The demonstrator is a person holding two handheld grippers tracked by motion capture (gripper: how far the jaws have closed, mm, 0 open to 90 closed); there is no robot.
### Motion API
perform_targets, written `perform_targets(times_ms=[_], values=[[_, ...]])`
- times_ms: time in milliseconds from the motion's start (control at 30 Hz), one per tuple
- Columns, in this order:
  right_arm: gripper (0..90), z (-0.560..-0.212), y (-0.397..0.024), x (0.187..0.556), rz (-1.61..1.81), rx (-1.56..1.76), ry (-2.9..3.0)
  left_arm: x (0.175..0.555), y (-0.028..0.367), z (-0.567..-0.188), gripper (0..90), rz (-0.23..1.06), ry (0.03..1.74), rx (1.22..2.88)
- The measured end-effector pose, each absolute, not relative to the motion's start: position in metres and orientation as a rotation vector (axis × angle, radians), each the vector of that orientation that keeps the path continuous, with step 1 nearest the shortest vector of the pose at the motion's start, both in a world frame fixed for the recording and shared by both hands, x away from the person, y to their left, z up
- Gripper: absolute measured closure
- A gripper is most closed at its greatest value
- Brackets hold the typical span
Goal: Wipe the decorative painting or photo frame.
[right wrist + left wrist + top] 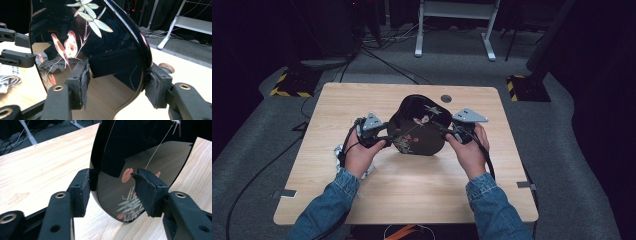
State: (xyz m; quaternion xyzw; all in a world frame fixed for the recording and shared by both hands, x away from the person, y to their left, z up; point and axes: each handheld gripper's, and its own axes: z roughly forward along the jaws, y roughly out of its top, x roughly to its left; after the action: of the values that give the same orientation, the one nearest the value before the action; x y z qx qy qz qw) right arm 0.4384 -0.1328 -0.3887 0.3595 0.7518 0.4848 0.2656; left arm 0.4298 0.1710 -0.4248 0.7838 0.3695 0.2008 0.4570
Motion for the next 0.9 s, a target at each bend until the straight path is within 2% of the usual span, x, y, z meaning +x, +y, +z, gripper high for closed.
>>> perform_targets(times_ms=[533, 633, 900], values=[[41.5, -0.389, -0.137, 0.438, 1.262, 0.954, 2.041, 0.428, 0.17, -0.426, 40.0, 0.471, 0.883, 1.933], [38.3, -0.388, -0.14, 0.436, 1.28, 0.972, 2.043, 0.427, 0.171, -0.425, 38.0, 0.47, 0.874, 1.93], [36.2, -0.379, -0.152, 0.425, 1.328, 0.998, 2.013, 0.413, 0.18, -0.41, 35.6, 0.504, 0.851, 1.905]])
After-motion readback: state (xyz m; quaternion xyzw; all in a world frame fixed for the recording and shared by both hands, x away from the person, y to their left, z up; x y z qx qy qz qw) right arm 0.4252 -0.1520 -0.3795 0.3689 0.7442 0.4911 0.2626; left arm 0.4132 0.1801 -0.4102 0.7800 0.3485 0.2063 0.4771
